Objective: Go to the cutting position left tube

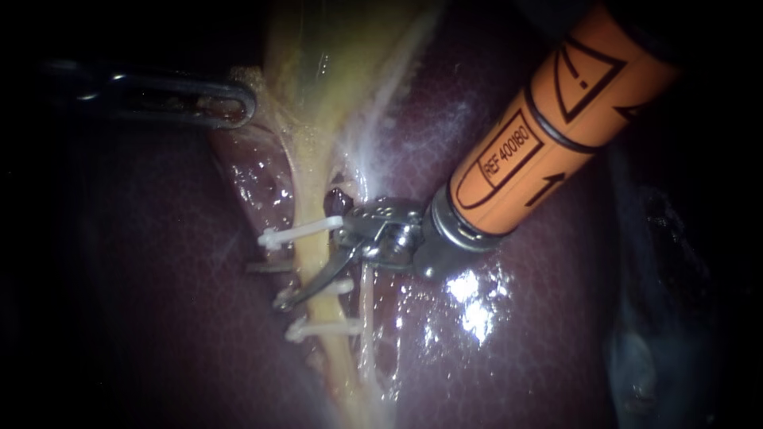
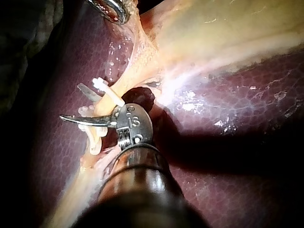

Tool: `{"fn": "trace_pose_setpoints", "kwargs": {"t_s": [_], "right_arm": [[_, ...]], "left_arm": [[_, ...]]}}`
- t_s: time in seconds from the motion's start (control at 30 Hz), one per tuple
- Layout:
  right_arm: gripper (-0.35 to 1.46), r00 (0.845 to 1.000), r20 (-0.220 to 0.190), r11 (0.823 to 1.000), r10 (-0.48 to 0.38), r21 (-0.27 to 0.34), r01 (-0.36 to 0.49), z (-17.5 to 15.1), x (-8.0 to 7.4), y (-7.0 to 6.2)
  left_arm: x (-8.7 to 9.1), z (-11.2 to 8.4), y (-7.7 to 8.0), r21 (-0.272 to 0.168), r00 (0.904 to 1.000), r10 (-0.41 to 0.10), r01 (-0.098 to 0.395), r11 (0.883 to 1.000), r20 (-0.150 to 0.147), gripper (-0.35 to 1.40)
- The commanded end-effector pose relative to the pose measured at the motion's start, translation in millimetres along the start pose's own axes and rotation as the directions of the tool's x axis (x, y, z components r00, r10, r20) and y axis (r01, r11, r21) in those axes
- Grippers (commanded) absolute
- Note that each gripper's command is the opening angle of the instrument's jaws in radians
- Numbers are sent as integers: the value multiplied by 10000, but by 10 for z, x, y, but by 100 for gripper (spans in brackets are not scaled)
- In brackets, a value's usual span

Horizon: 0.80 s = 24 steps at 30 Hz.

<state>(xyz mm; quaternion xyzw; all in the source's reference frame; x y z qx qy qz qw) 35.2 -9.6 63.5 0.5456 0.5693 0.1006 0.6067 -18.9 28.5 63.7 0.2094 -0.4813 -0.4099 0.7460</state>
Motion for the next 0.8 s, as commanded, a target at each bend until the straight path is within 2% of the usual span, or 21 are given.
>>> {"fn": "trace_pose_setpoints", "kwargs": {"t_s": [0.03,0.13,0.27,0.8], "right_arm": [[118,10000,-88,10000,-25,51,26,1,6,-5],[118,9997,-217,9999,-106,107,108,4,18,-16],[118,9995,-246,9997,-190,134,193,5,27,-22],[121,9995,-265,9998,-195,71,197,4,25,-21]], "left_arm": [[0,0,0,2,10000,-1,1,10000,-2,-35],[0,0,0,2,10000,-1,1,10000,-2,-35],[0,0,0,2,10000,-1,1,10000,-2,-35],[0,0,0,3,10000,-1,1,10000,-2,-35]]}}
